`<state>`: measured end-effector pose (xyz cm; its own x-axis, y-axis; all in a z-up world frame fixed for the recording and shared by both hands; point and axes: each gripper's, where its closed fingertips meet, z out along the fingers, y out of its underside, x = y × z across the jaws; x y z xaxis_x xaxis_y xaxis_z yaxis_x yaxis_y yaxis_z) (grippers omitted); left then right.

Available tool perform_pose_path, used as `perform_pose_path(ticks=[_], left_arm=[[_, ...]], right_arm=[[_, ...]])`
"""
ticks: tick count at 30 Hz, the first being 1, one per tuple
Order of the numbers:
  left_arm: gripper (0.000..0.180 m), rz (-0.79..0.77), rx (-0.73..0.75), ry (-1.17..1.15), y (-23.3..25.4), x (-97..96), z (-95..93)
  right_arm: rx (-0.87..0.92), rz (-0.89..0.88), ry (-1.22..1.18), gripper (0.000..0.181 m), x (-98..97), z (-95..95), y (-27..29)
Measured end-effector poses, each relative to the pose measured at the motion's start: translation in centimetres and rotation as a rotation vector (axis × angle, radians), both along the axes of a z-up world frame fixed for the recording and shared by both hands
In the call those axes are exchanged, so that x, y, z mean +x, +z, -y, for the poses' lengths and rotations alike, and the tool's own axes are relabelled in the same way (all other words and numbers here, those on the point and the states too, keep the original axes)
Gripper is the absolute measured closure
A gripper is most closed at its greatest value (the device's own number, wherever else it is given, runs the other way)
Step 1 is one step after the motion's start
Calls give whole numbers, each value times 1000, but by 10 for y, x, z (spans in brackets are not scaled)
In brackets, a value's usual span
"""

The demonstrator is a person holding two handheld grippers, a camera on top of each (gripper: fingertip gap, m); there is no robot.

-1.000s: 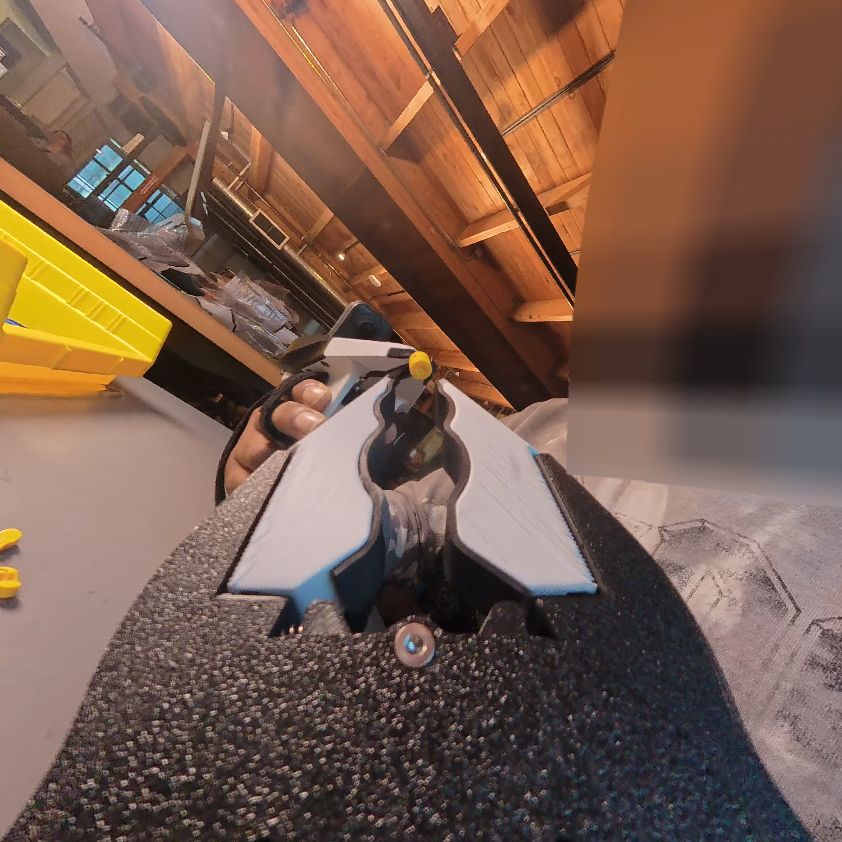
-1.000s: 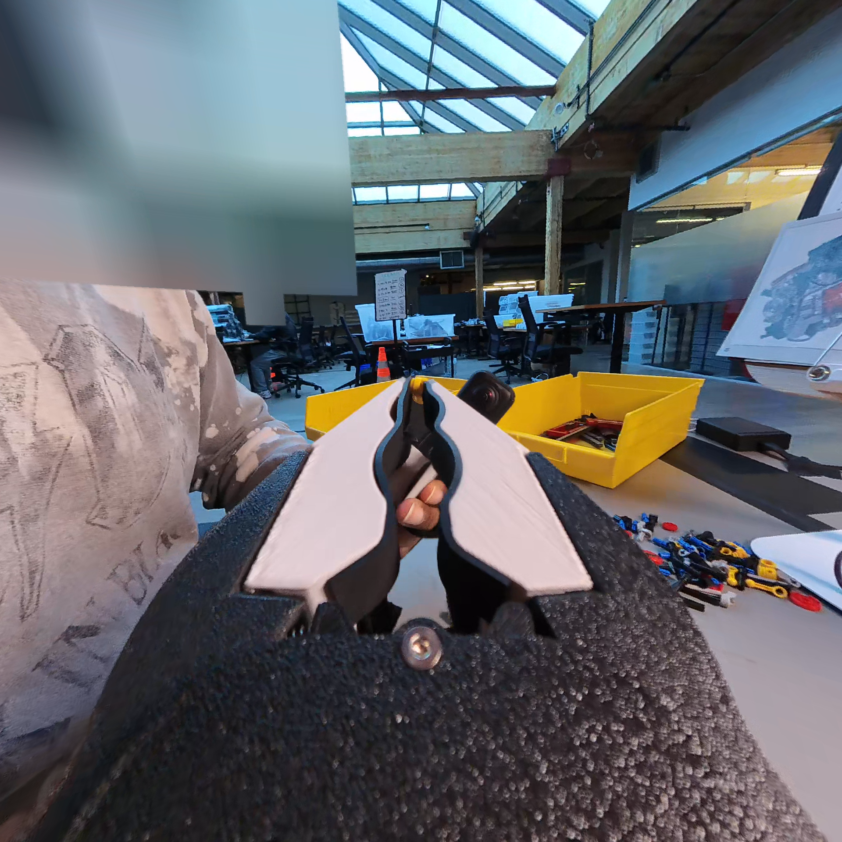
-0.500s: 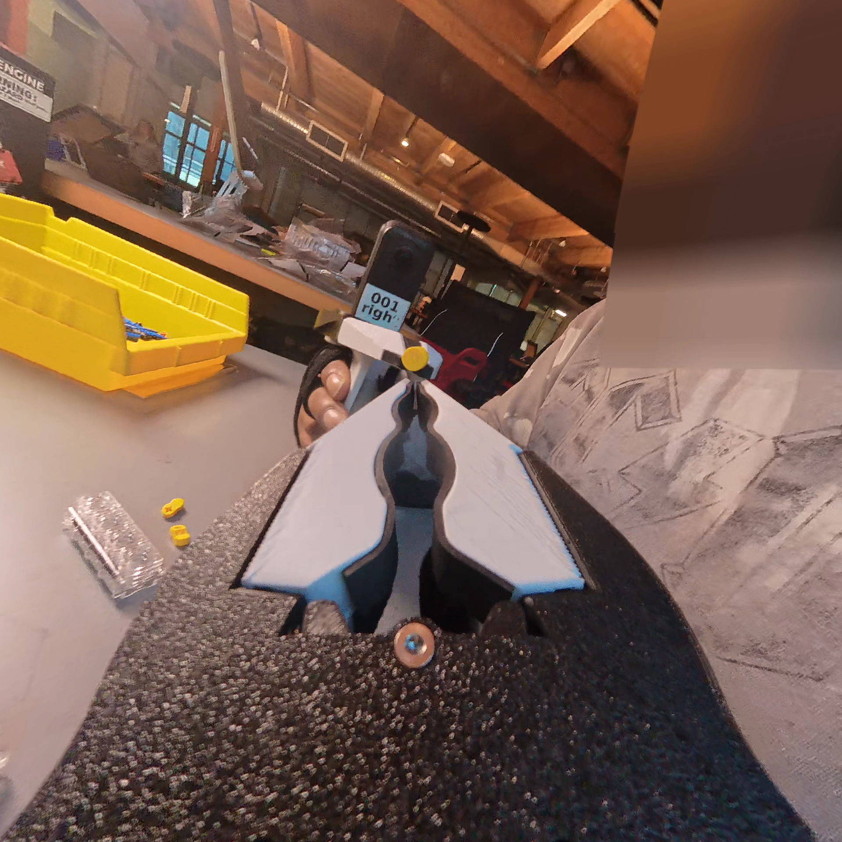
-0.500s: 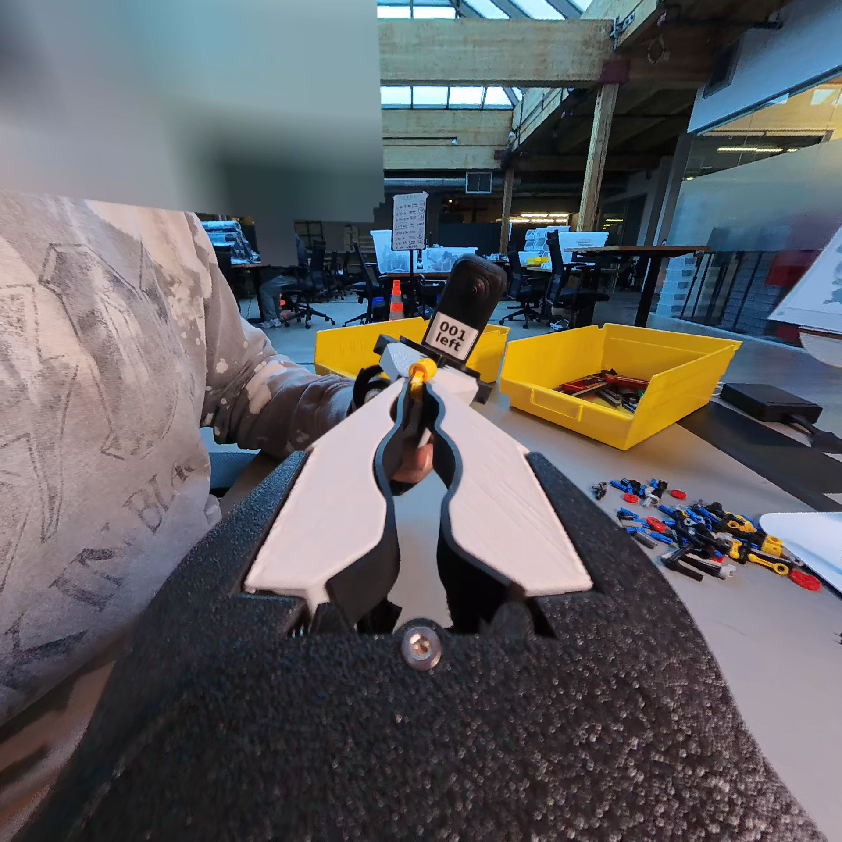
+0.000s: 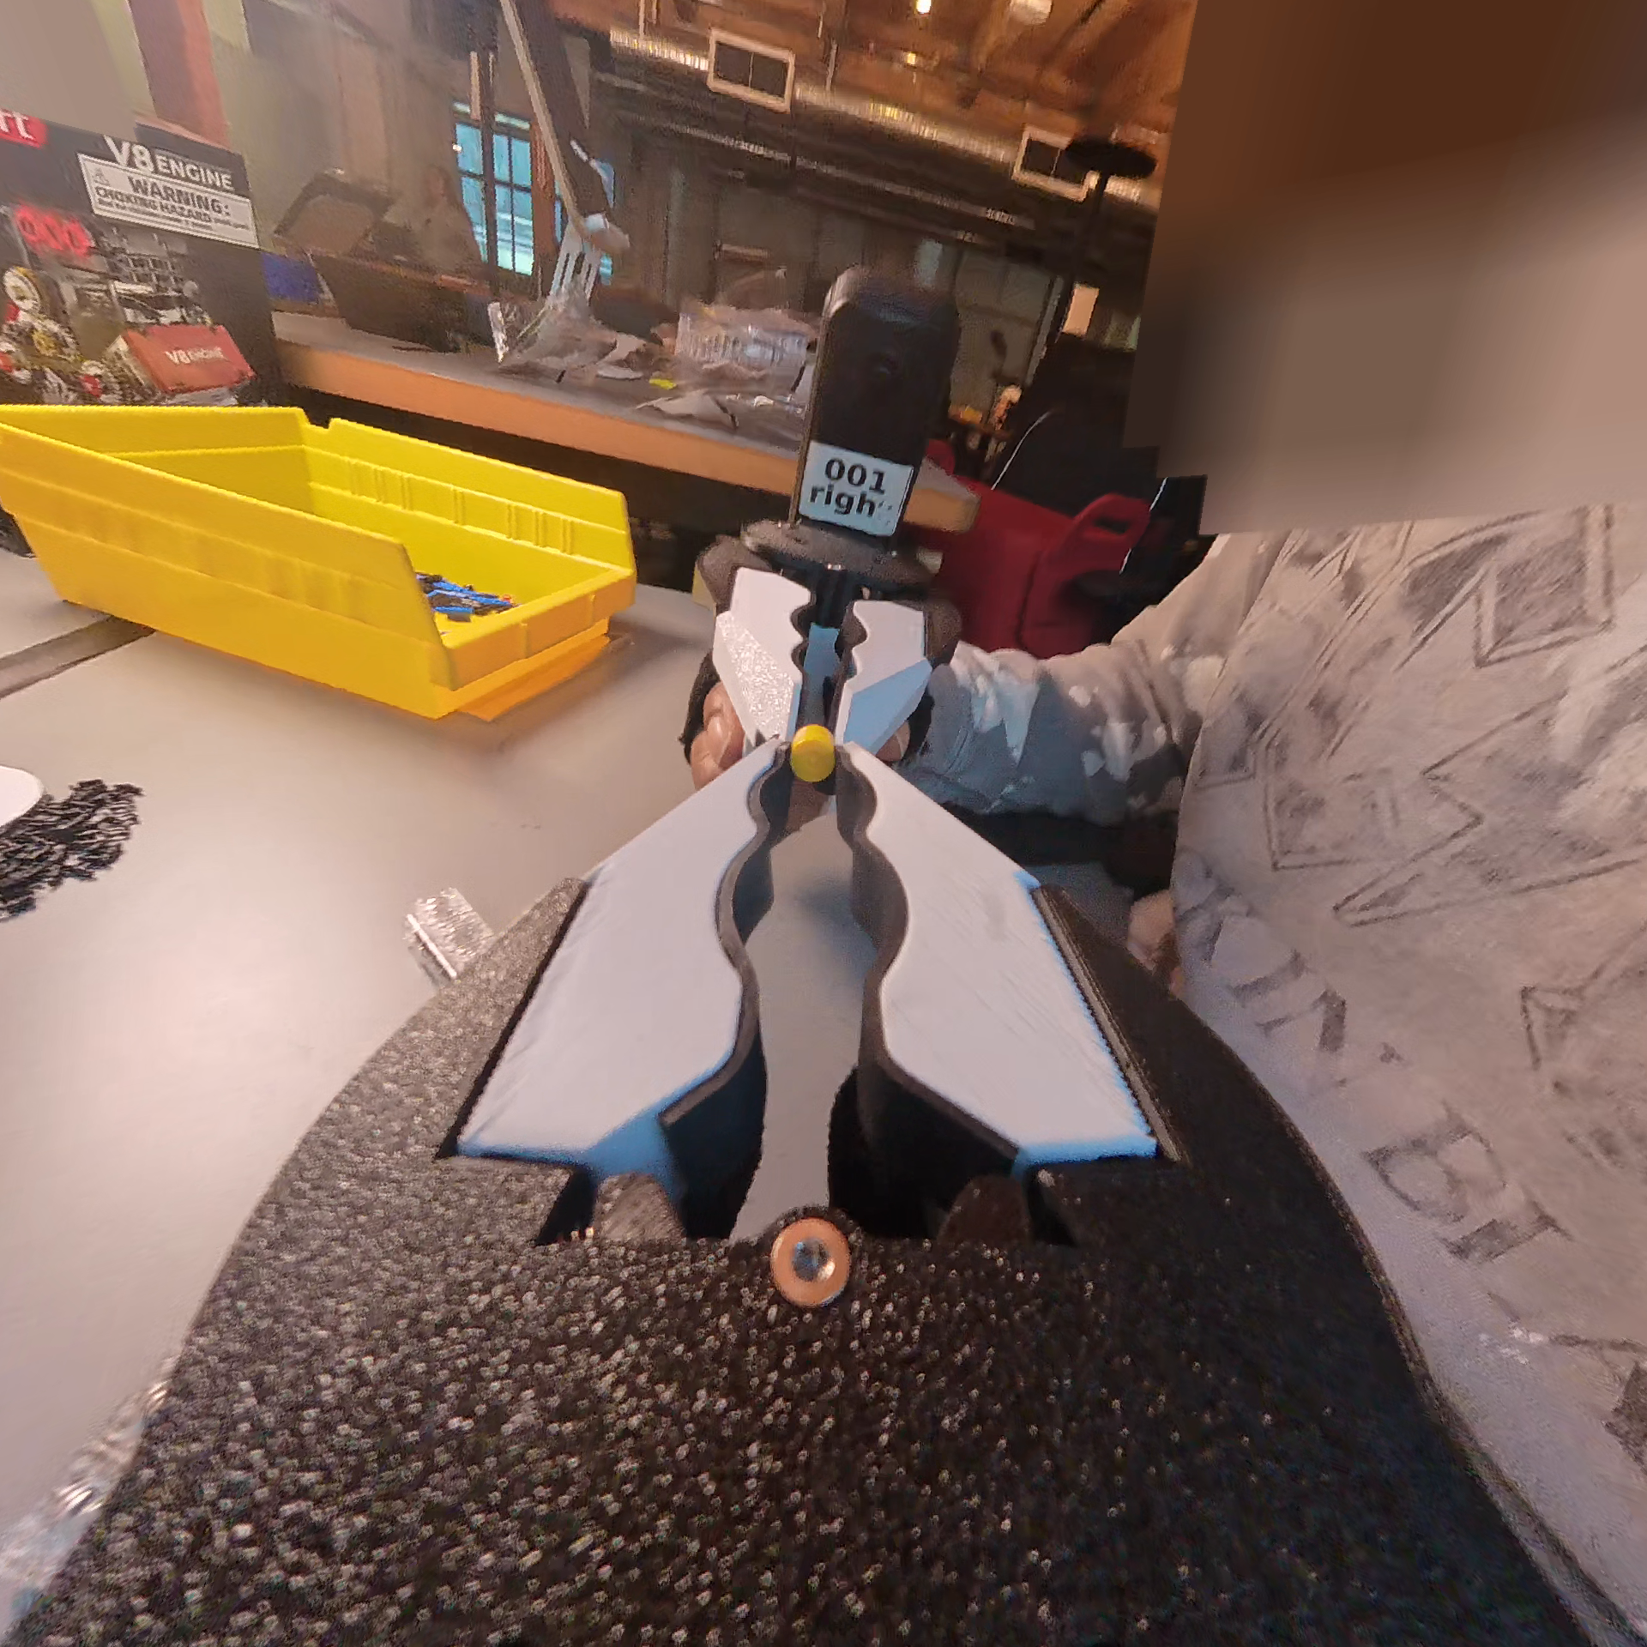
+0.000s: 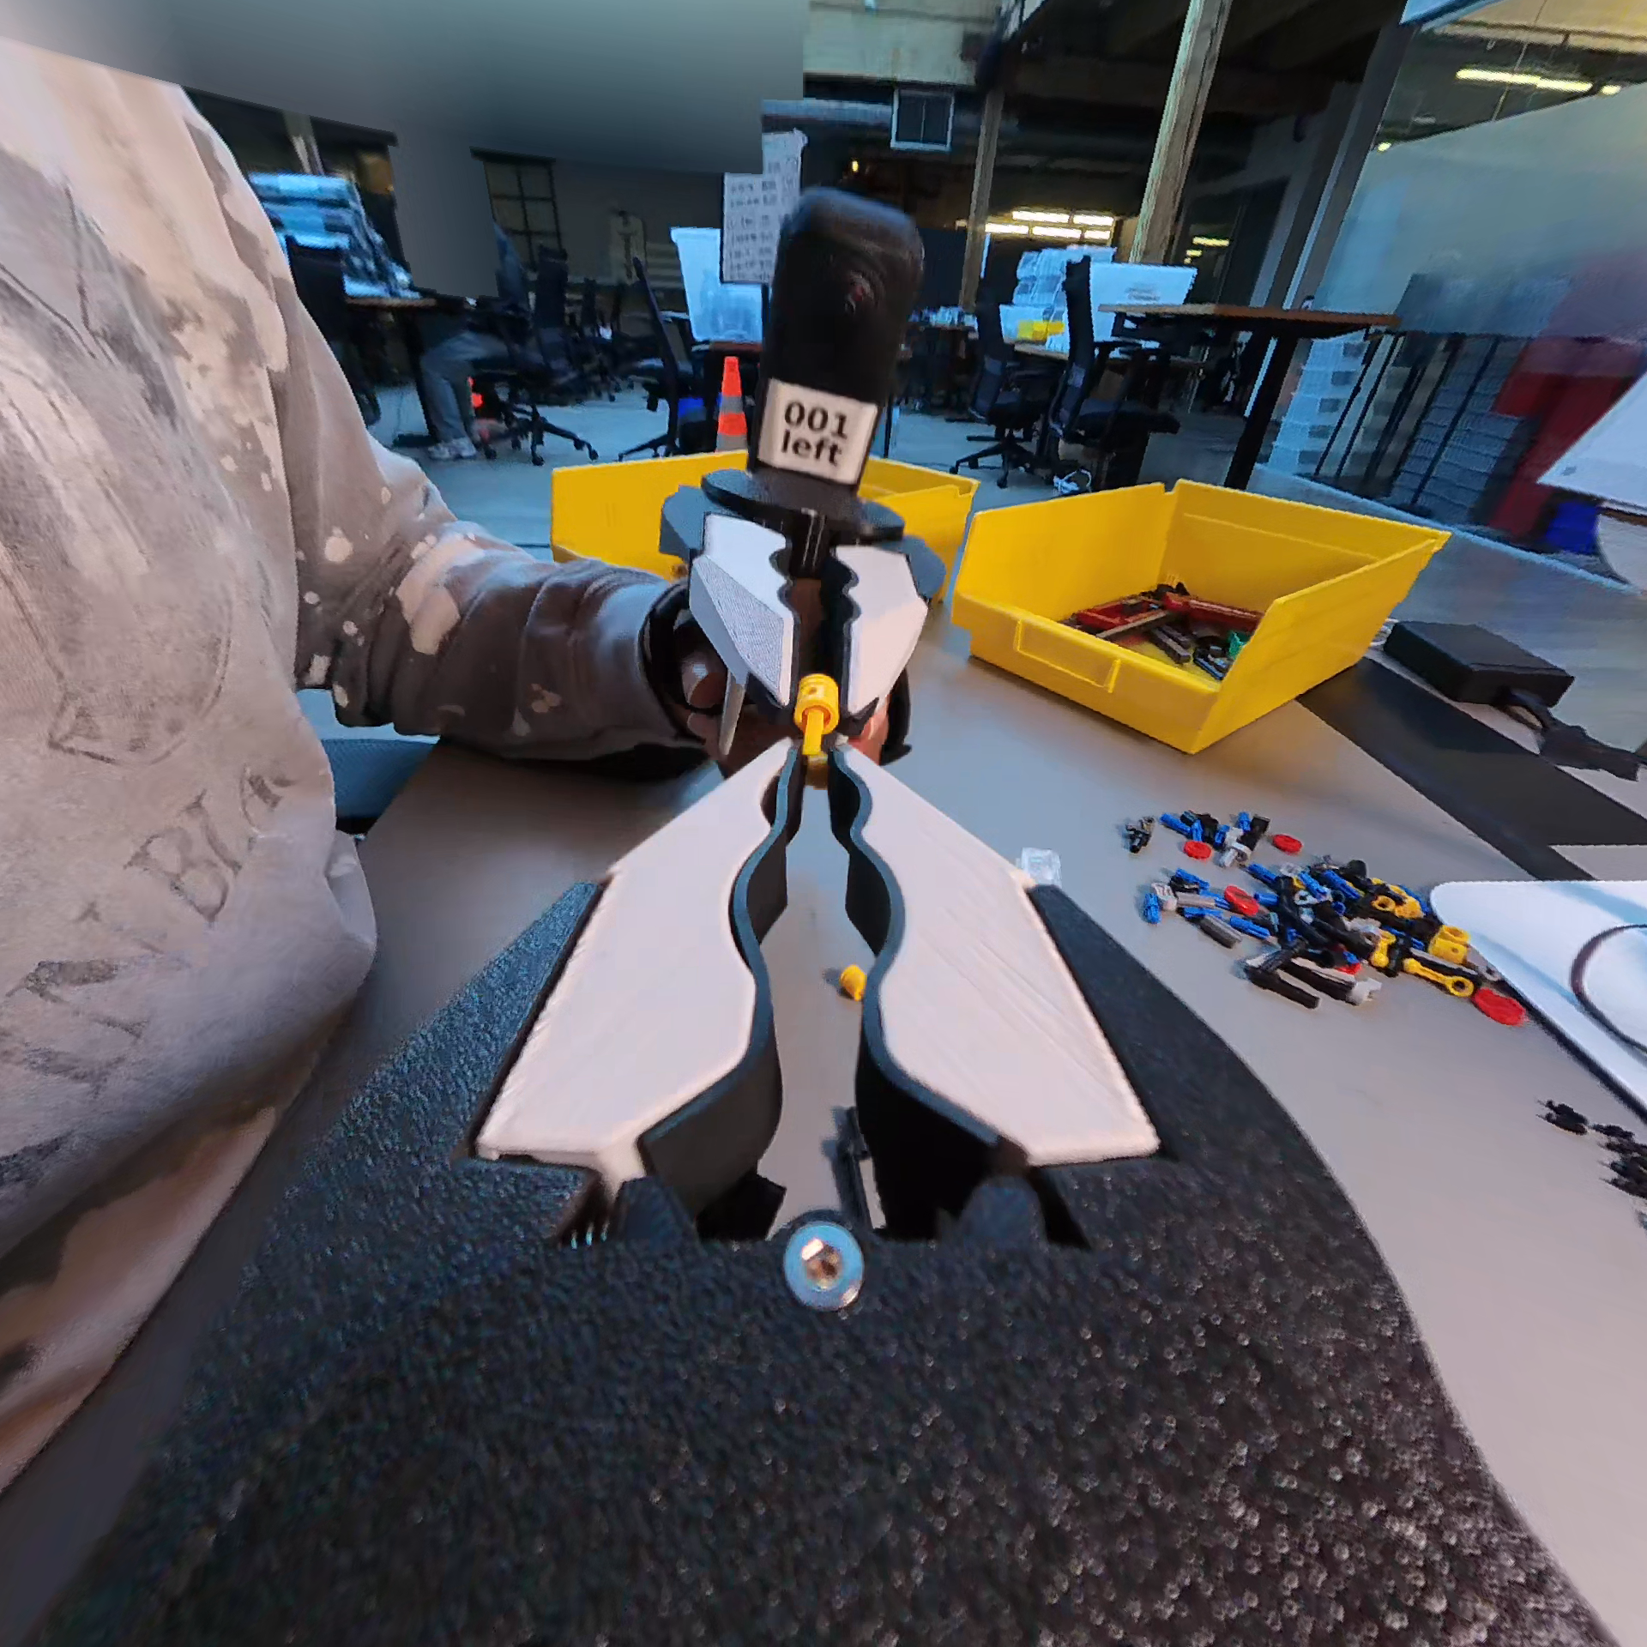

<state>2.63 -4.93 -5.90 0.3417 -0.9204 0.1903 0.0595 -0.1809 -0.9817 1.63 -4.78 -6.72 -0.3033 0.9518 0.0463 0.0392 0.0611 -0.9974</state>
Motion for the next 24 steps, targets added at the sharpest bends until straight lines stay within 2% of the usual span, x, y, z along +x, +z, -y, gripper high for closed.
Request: perform_pose_path(ticks=[8, 12, 20, 22, 24], left_arm=[[172, -222, 38, 55, -30, -4, -6], [172, -265, 70, 49, -33, -4, -4], [173, -111, 6, 4, -20, -2, 0], [173, -46, -16, 6, -12, -6, -2], [172, -82, -9, 25, -17, -9, -4]], right_arm=[[33, 102, -16, 176, -1, -8, -22], [45, 130, 13, 177, 0, -2, -27], [-56, 105, 32, 175, 2, -6, -21], [-5, 121, 52, 181, 5, -1, -25], [2, 81, 49, 181, 4, 2, -18]])
